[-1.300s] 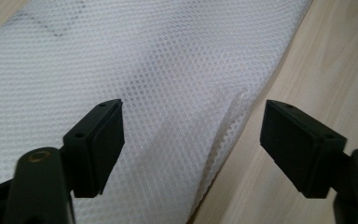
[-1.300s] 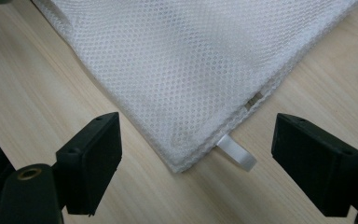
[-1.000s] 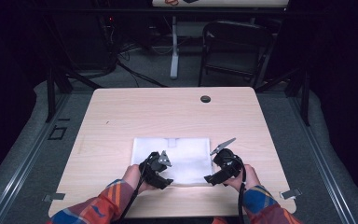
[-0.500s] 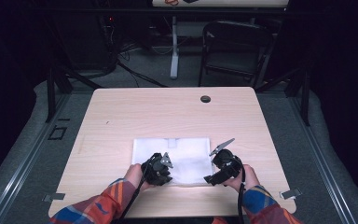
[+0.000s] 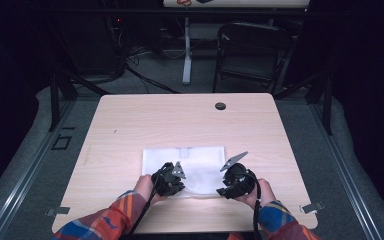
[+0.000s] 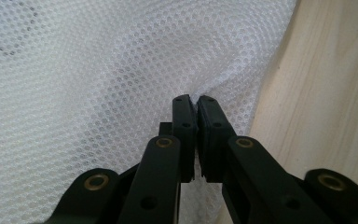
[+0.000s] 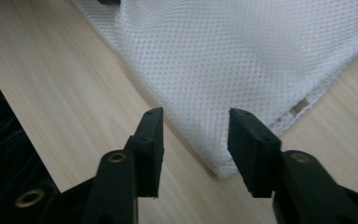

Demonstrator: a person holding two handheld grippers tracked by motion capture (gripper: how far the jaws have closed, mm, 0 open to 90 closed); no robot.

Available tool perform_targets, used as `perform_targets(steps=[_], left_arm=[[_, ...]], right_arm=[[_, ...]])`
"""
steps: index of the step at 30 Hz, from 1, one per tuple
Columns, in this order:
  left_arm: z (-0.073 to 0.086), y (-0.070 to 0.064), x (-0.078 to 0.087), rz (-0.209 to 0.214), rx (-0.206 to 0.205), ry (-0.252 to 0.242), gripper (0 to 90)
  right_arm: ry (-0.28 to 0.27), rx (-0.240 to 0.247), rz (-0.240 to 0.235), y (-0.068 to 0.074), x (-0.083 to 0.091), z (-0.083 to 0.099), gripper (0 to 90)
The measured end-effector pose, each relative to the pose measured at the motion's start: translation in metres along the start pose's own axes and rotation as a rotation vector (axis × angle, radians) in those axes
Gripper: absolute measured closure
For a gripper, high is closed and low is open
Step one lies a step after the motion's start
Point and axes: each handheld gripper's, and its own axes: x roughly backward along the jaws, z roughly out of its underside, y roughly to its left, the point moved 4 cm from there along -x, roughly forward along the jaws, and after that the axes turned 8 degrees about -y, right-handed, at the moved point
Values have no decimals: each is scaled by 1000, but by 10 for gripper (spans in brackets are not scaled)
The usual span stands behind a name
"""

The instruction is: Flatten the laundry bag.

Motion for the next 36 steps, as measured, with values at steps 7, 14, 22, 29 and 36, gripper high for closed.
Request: perform_targets(steps=[7, 14, 22, 29, 36], left_arm=[[-4, 1, 6, -37, -1, -54, 865], [-8, 1, 10, -49, -13, -79, 870], [-9, 0, 11, -52, -21, -93, 875], [-12, 0, 15, -54, -32, -123, 877], [-13, -2, 15, -39, -43, -132, 877]], right_arm=[[20, 109, -10, 23, -16, -3, 892], [32, 180, 15, 30, -32, -6, 900], [0, 194, 46, 25, -40, -6, 900], [16, 228, 32, 30, -53, -8, 900], [1, 231, 85, 24, -62, -12, 900]])
